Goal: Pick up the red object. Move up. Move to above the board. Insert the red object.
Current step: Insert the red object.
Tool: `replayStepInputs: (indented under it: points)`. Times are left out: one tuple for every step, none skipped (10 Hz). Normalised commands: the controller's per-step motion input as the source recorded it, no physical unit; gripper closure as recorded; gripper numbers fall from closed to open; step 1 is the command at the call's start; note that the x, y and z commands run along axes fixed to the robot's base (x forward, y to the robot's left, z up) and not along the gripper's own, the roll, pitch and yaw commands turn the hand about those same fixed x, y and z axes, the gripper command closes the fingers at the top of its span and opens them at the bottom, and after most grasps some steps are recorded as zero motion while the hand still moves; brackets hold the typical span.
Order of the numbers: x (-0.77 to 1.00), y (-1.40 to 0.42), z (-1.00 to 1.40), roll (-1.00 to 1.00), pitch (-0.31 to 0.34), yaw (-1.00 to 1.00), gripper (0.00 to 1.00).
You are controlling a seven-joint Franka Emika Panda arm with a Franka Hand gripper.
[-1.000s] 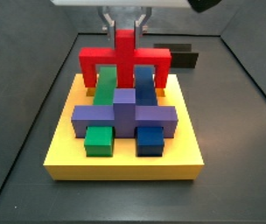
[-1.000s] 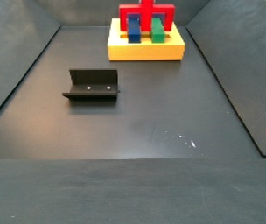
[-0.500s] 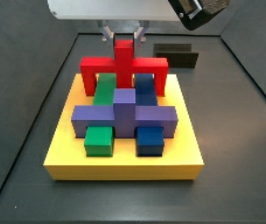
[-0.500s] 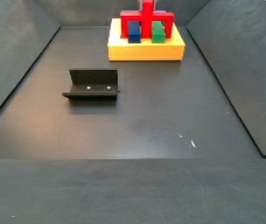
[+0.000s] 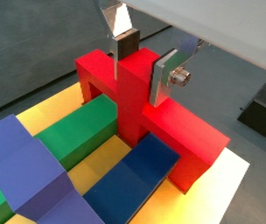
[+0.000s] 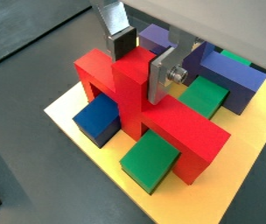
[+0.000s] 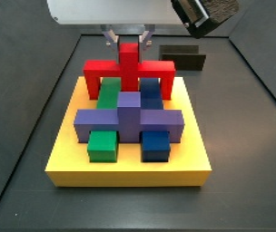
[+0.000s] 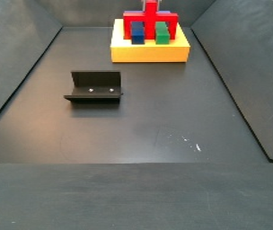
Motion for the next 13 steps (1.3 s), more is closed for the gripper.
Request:
replayStepInputs:
  points:
    - [0.22,0.0,-0.49,0.03,0.0,0.0,1.0]
    - [0.21,0.0,-0.45,0.0,0.024,0.11,1.0]
    - [0.16,-0.01,-0.37,0.0,0.044,0.22,1.0]
    - [0.2,-0.08,-0.39,0.0,0.037,0.25,1.0]
    - [0.3,-0.26,-0.28,0.0,0.023,0.25,1.0]
    - [0.29,-0.22,-0.29,0.04,0.007,0.21,1.0]
    - [0.29,0.0,-0.39,0.0,0.01,0.0,1.0]
    - [0.16,0.1,-0.48,0.0,0.0,-0.16,1.0]
    - [0.11,0.2,-0.56,-0.01,0.0,-0.16,1.0]
    - [0.15,0.25,-0.47,-0.06,0.0,-0.08,1.0]
    - [0.19,0.15,-0.34,-0.06,0.0,-0.02,1.0]
    - [0.01,0.01,-0.04,-0.04,0.0,-0.03,1.0]
    - [0.0,0.0,0.0,0.0,0.0,0.0,1.0]
